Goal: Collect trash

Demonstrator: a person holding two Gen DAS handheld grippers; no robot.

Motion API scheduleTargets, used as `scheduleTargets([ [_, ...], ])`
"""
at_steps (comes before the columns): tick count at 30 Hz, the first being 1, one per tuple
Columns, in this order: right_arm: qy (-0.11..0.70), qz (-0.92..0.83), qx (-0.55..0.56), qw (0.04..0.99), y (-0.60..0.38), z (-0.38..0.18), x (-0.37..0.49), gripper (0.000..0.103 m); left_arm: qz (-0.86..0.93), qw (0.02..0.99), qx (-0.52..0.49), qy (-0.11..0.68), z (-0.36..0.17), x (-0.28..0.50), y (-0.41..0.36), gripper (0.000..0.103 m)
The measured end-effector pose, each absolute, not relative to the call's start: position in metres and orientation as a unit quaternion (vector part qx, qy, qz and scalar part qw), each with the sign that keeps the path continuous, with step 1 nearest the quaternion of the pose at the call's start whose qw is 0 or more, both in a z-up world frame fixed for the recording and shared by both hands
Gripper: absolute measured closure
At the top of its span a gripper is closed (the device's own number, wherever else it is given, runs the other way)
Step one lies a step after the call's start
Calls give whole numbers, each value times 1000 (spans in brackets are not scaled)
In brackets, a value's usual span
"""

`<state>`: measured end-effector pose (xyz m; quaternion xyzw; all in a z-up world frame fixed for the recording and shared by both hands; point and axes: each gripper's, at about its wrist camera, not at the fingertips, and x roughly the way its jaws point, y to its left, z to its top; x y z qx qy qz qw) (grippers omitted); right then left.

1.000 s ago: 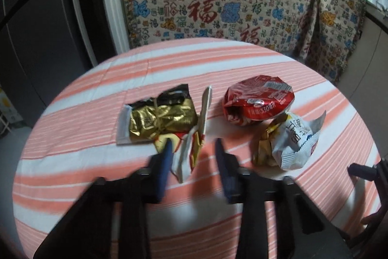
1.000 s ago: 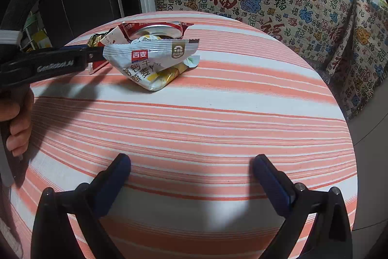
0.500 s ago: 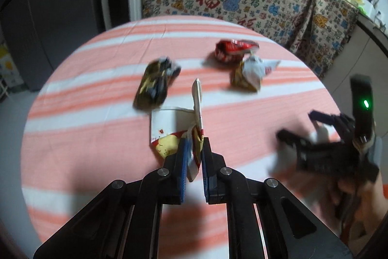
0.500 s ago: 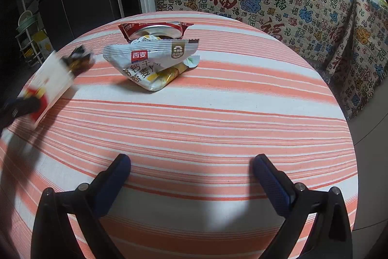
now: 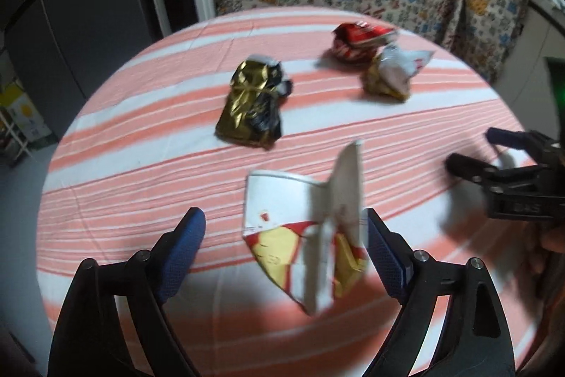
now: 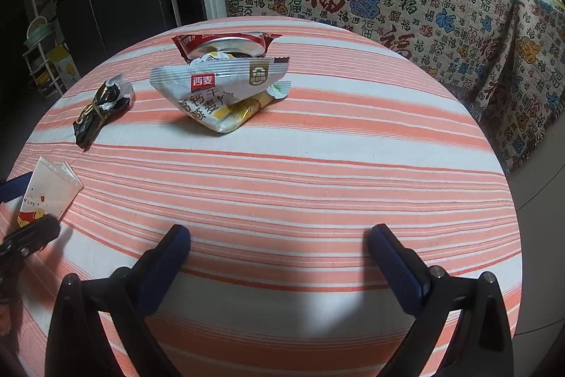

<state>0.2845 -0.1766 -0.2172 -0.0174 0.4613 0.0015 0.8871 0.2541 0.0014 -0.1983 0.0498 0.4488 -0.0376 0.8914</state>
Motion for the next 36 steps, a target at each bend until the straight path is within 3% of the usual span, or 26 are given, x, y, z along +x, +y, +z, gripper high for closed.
scheduleTargets([
  [2,462,1,-17,887,-177,-217,285,0,-28,893,48,447,-201,258,8,4],
  [5,463,-1,-17,886,-176,-216,286,0,-13,894,36,447,-204,262,18,0],
  [15,455,45,-7,889,-134,-213,362,1,-11,894,34,447,-205,260,22,0],
  [16,455,39,-6,890,-134,-212,366,5,-11,894,34,447,-205,260,21,0],
  [18,445,7,-20,895,-138,-209,367,57,-11,894,34,447,-204,261,20,0],
  [20,443,18,-19,896,-144,-205,361,60,-11,894,34,447,-204,261,20,0],
  [29,446,54,-41,892,-182,-196,268,59,-10,894,35,447,-204,261,19,0],
  [36,444,33,-30,895,-188,-195,261,51,-10,894,36,446,-204,262,19,0],
])
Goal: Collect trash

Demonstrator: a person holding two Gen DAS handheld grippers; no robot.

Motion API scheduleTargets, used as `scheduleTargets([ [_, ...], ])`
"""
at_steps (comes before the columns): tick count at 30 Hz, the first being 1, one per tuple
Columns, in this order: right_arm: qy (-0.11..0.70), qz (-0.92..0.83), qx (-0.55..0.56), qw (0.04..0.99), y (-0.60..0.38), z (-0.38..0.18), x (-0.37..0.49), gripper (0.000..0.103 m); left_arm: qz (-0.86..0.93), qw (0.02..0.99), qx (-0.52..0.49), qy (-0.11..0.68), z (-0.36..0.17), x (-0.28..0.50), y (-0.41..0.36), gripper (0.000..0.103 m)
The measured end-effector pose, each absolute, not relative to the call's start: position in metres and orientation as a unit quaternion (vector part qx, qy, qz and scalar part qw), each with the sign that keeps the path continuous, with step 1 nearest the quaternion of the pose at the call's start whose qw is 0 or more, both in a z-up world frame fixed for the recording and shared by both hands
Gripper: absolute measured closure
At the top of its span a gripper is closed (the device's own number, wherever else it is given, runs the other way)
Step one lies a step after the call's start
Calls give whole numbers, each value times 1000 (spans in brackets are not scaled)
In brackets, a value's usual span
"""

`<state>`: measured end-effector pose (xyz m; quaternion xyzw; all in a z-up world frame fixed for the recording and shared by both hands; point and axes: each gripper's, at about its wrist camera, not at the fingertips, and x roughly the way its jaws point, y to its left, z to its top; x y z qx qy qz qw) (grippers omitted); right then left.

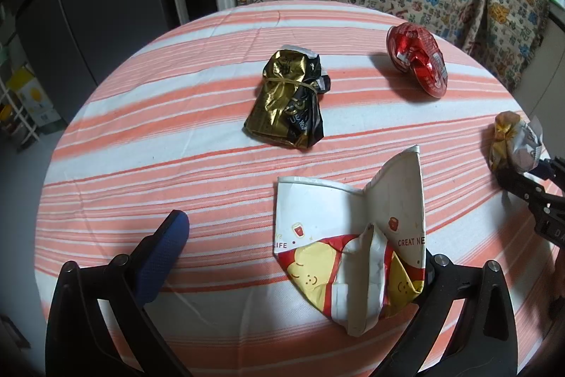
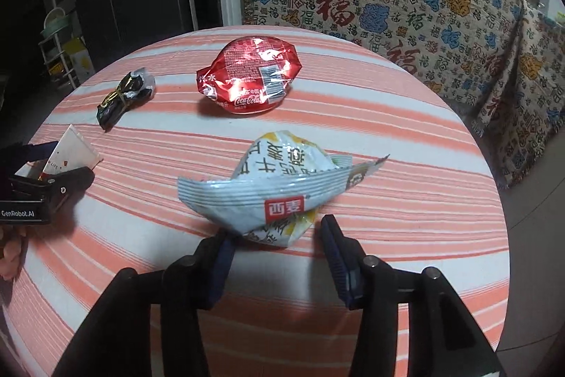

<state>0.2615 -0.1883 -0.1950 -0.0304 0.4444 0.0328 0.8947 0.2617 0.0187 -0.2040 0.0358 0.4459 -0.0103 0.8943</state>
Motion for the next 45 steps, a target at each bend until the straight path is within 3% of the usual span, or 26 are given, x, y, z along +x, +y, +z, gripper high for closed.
scheduleTargets([
  [11,444,27,-28,895,-189,-196,264,49,-10,894,37,446,-204,262,19,0],
  [14,448,19,-19,894,-190,-195,261,37,-10,894,37,445,-204,261,18,0],
  [25,450,7,-15,893,-185,-196,255,35,-13,893,38,448,-204,260,17,0],
  [27,462,17,-18,887,-187,-194,255,28,-27,887,44,458,-202,257,18,1],
  [35,452,33,-5,891,-204,-161,258,22,-108,889,36,444,-189,238,9,2],
  [37,455,41,-11,889,-196,-160,268,22,-102,892,50,438,-187,238,3,7],
  [38,457,44,-16,888,-192,-161,272,22,-100,893,53,436,-186,238,2,15],
  [40,457,44,-22,888,-185,-163,281,22,-101,894,53,432,-183,237,2,33],
  [41,456,47,-18,888,-184,-164,285,24,-103,894,53,433,-182,235,2,54],
  [42,460,52,-11,886,-184,-165,287,56,-107,893,52,434,-183,235,3,84],
  [43,465,57,-3,883,-184,-167,289,72,-113,891,49,437,-184,235,3,93],
  [45,462,55,7,885,-185,-163,289,81,-114,894,50,430,-182,232,2,94],
])
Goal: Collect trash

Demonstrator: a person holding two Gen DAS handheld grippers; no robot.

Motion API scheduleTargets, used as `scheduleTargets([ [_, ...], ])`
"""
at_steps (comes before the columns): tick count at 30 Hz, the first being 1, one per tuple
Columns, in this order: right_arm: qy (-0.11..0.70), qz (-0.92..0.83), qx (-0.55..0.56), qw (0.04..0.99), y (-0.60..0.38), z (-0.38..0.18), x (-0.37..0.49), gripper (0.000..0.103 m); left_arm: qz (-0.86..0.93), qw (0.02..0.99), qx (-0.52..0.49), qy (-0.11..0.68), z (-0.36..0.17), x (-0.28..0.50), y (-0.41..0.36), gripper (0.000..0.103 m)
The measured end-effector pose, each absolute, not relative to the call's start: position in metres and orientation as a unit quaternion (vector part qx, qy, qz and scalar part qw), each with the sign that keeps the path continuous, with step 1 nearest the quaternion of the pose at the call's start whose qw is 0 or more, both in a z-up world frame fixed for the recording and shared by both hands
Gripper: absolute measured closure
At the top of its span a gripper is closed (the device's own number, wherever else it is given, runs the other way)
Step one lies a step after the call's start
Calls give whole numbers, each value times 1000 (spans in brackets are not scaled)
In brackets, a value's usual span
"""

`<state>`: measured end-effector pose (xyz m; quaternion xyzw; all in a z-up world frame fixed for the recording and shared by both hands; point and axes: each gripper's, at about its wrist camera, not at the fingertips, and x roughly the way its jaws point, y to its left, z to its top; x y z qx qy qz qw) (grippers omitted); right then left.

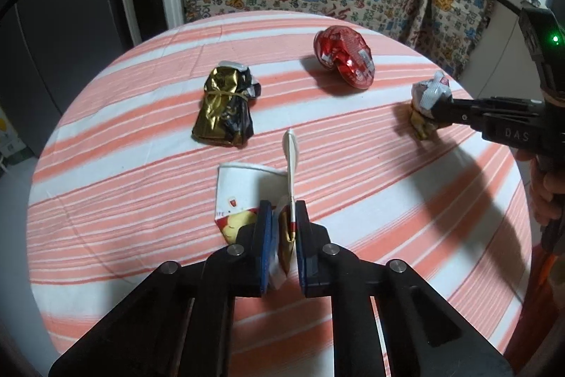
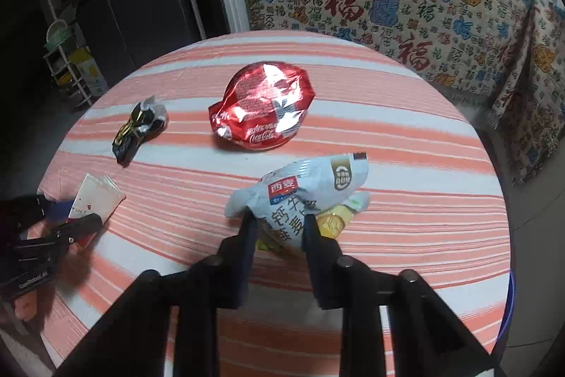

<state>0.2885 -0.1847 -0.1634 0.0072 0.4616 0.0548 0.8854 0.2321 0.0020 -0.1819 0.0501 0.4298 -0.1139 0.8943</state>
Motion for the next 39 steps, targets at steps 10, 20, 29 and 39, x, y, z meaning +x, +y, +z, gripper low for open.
scheduleTargets([
  [10,424,78,35,902,-206,-134,247,90,-147,903,-5,402,-160,221,-9,95],
  [20,405,49,65,911,-295,-105,199,90,-238,887,1,396,-123,214,-124,95],
  [29,420,-55,89,901,-438,-111,160,90,-344,850,28,397,-116,228,-305,95],
  [39,448,-108,149,875,-542,-167,148,90,-369,813,25,449,-186,265,-437,95],
])
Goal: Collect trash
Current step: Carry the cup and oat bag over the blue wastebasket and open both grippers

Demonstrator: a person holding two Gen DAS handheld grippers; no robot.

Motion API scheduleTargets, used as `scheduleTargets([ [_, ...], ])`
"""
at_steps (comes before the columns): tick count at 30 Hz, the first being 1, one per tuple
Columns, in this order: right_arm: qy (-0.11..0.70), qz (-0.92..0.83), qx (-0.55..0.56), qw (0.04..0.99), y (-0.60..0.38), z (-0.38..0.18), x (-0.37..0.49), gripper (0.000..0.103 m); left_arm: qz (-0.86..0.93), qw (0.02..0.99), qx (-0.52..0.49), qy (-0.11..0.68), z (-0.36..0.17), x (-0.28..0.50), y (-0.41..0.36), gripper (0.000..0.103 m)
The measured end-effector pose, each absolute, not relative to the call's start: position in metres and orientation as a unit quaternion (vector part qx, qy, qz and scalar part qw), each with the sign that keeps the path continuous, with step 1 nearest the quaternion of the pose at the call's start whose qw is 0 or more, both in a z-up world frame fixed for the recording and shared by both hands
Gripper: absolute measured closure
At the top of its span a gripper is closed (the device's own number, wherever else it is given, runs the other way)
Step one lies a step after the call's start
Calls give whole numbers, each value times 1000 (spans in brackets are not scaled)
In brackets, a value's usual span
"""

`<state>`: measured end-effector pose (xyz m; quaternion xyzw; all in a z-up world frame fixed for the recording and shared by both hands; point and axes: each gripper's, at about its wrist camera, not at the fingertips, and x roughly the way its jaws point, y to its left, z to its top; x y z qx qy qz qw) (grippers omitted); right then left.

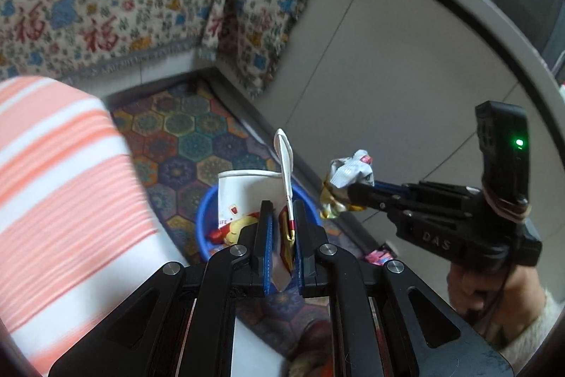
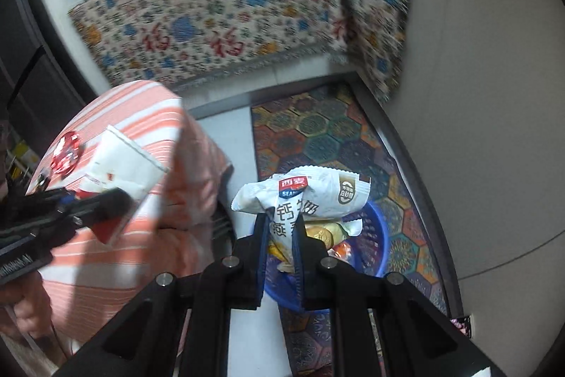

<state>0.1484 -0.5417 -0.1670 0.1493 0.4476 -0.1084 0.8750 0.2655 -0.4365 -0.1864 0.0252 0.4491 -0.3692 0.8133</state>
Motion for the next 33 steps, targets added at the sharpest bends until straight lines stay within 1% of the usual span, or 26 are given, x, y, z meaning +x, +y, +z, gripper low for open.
scheduleTargets([
  [8,468,-112,176,859,-585,-223,152,90,-346,800,21,489,-239,294,-473,94],
  [14,489,-100,170,850,-597,-250,162,89,-349,795,28,495,-261,310,-494,92],
  [16,496,-96,168,847,-598,-259,165,86,-348,793,28,500,-266,315,-499,74],
  [17,498,-96,162,847,-598,-262,167,73,-350,792,22,500,-268,317,-500,52],
  [18,499,-96,155,847,-597,-266,169,48,-351,792,19,499,-268,318,-501,41],
  [19,498,-99,150,848,-598,-267,169,39,-348,796,15,496,-267,319,-501,40],
  [20,497,-103,145,850,-598,-268,169,37,-349,796,11,495,-266,319,-501,40],
  [24,485,-115,139,856,-602,-258,166,38,-356,797,6,489,-257,318,-498,38],
  [28,442,-138,131,877,-604,-230,159,38,-366,798,2,478,-233,306,-487,37],
  [31,410,-145,131,891,-603,-213,155,38,-369,806,-2,463,-208,292,-466,33],
  [33,393,-151,121,899,-599,-202,153,38,-358,817,1,451,-190,281,-445,27],
])
